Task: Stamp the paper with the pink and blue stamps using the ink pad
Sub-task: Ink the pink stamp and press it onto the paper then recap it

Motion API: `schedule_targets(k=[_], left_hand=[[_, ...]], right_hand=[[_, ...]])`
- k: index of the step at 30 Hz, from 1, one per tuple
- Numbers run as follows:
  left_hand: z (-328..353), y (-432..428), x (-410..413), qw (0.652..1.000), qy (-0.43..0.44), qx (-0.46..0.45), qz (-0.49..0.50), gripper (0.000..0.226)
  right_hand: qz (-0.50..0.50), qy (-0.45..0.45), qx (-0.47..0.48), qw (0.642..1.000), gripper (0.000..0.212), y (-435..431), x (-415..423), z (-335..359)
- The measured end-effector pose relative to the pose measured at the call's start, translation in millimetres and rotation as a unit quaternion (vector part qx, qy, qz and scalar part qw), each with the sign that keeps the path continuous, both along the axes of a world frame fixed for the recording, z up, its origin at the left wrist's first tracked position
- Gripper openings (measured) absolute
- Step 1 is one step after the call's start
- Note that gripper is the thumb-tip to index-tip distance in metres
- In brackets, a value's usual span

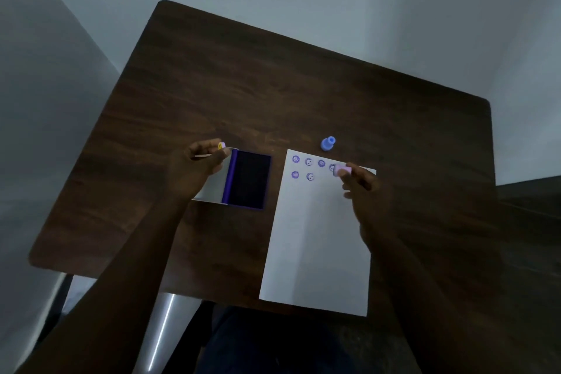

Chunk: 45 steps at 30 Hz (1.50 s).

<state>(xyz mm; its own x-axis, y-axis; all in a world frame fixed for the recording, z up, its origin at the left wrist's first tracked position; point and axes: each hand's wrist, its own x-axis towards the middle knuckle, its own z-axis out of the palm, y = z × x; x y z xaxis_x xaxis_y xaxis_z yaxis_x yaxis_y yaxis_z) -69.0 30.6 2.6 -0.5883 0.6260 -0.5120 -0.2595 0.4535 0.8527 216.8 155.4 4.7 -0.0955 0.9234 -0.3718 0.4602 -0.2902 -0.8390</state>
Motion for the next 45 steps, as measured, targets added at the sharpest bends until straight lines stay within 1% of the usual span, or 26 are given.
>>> schedule_targets(k=[2, 5, 6, 8, 10, 13, 16, 18, 20, 21, 23, 26, 29, 33, 39, 45], left_hand=[[-2, 3, 3, 1.000, -0.005, 0.006, 0.000, 0.036], [-2, 6, 7, 1.000, -0.009, 0.008, -0.004, 0.026], [-2, 8, 9, 1.000, -0.010, 0.007, -0.009, 0.025], [-1, 12, 12, 1.000, -0.007, 0.008, -0.027, 0.027], [-2, 16, 15, 0.999, 0.005, 0.003, -0.049, 0.032], [-2, 22, 16, 0.998, -0.010, -0.009, -0.063, 0.038], [-3, 26, 14, 0.997, -0.018, -0.010, -0.080, 0.033], [0, 27, 15, 0.994, -0.052, 0.003, -0.101, 0.032], [3, 28, 20, 0.989, -0.094, 0.021, -0.116, 0.033], [3, 28, 25, 0.987, -0.097, 0.026, -0.126, 0.032], [2, 29, 34, 0.986, -0.083, 0.030, -0.141, 0.032], [2, 30, 40, 0.988, -0.070, 0.034, -0.136, 0.032], [2, 30, 39, 0.988, -0.061, 0.030, -0.141, 0.033], [3, 29, 36, 0.987, -0.063, 0.030, -0.142, 0.033], [5, 31, 29, 0.987, -0.088, 0.042, -0.124, 0.034], [2, 36, 27, 0.986, -0.095, 0.044, -0.127, 0.033]], right_hand=[[-0.004, -0.017, -0.008, 1.000, 0.050, 4, 9, -4], [0.013, -0.058, 0.015, 0.998, 0.040, 5, 12, -7], [0.018, -0.075, 0.029, 0.997, 0.041, 5, 13, -7], [0.023, -0.096, 0.049, 0.994, 0.044, 4, 14, -10], [0.037, -0.116, 0.070, 0.990, 0.042, 2, 13, -13], [0.069, -0.160, 0.111, 0.978, 0.037, 0, 13, -19], [0.118, -0.185, 0.155, 0.963, 0.031, -1, 7, -20], [0.123, -0.175, 0.177, 0.961, 0.023, -1, 1, -16], [0.115, -0.160, 0.179, 0.964, 0.021, -2, -1, -12], [0.118, -0.163, 0.176, 0.964, 0.022, -2, -2, -10], [0.119, -0.165, 0.172, 0.964, 0.022, -3, -3, -8], [0.119, -0.160, 0.180, 0.963, 0.020, -3, -4, -5], [0.134, -0.176, 0.184, 0.958, 0.022, -2, -6, -6], [0.170, -0.202, 0.198, 0.944, 0.025, -3, -7, -8], [0.193, -0.242, 0.206, 0.928, 0.023, -3, -11, -13], [0.201, -0.254, 0.193, 0.926, 0.024, -3, -15, -14]])
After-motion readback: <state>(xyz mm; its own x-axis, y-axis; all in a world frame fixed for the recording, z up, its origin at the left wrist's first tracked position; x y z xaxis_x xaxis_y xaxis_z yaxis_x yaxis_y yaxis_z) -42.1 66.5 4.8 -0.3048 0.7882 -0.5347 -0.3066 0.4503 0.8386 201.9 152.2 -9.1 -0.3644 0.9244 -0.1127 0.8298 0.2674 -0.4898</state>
